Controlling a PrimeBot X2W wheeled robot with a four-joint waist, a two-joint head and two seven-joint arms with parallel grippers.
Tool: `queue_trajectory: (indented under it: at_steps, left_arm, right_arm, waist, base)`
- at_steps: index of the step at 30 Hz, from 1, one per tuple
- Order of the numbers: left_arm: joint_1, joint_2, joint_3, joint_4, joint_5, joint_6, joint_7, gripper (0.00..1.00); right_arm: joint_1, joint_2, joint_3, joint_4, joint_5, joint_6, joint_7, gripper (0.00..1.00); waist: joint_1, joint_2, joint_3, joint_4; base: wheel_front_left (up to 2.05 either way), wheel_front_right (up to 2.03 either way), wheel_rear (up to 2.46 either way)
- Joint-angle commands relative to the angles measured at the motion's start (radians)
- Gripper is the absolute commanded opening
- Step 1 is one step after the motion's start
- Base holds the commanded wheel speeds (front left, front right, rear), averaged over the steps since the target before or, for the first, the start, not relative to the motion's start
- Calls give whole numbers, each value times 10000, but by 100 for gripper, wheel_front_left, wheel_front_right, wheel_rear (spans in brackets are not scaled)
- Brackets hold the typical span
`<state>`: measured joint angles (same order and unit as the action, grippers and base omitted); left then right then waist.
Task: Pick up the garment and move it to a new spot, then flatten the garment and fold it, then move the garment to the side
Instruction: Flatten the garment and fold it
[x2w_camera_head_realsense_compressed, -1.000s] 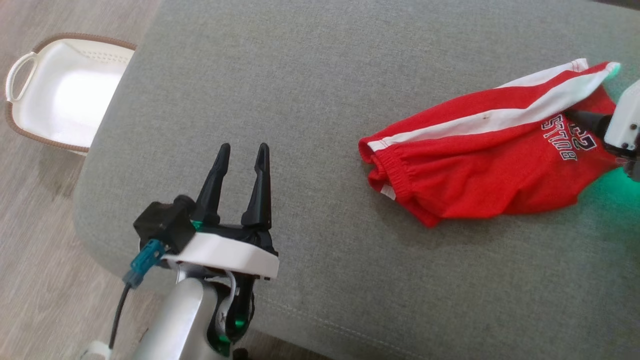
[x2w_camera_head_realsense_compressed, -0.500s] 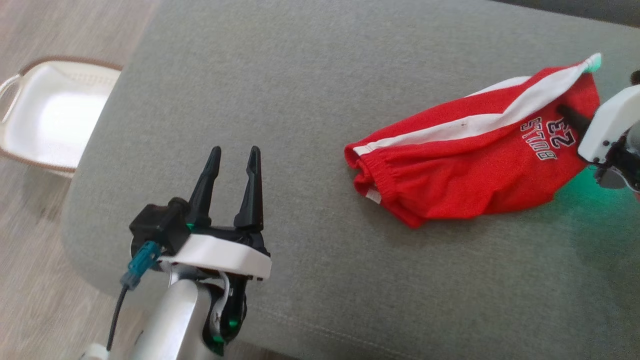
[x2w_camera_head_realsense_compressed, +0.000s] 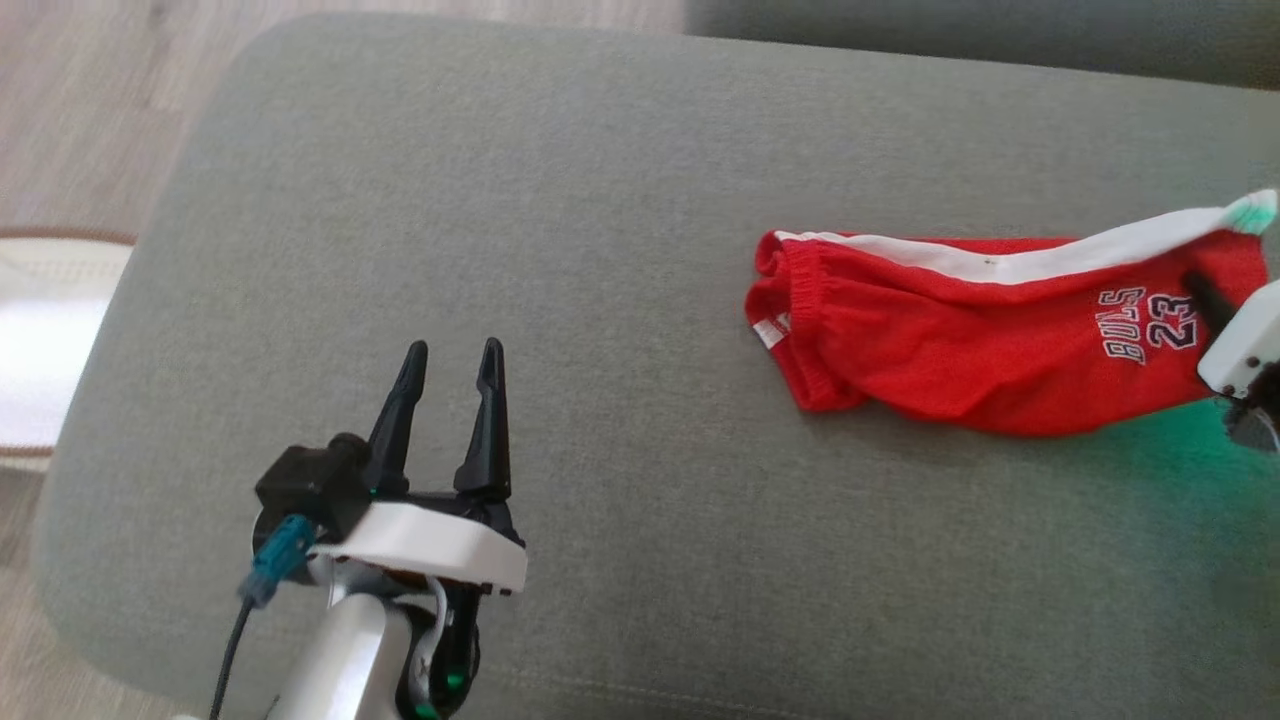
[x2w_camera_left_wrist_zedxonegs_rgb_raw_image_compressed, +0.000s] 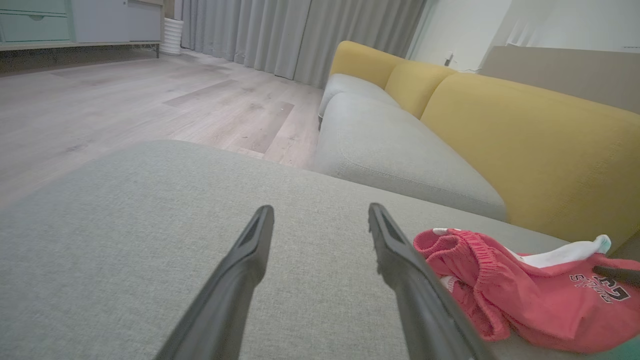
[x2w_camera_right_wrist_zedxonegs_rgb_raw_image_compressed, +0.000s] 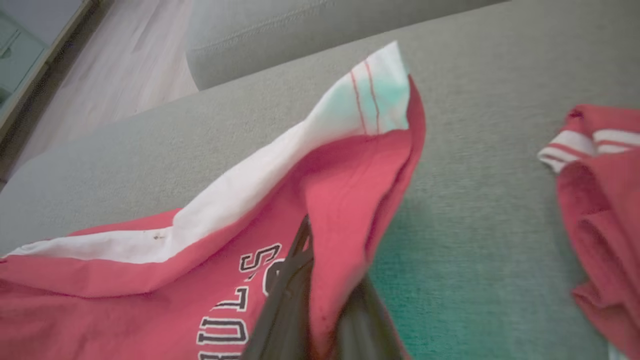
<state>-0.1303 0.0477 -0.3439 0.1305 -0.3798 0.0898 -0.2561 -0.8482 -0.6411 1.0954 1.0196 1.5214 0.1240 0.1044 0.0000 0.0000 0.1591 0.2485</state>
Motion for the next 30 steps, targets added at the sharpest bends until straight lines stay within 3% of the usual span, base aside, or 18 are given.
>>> queue_trajectory:
  at_steps: [1,9,15,23,30]
  left_arm:
    - [-204,27,353,-291,78,-34,-57,100]
    - [-112,26,348,-58,259,-49,-57,100]
    - [-15,26,204,46,185,4,-57,100]
    - [13,26,81,112,24,76,-57,100]
    - [75,26,242,109,39,110,-57,100]
  right_arm:
    - [-18,-188,-25,7,-87,67,-363,0]
    - [-448,192,188,122,-582,67,-898,0]
    - [-969,1327,694,69,-1100,67,-485,0]
    - [-1165,2800,1159,958,-1428,67,474,0]
    - [-992,3597,1370,1390,-1723,67,666,0]
  waist:
    - [0,0,-165,-211]
    - [0,0,-552,-250]
    - [0,0,-819,166]
    - [0,0,-839,799]
    - [0,0,-821,908]
  base:
    - [0,0,0]
    - [0,0,0]
    - [0,0,0]
    - [0,0,0]
    - [0,0,0]
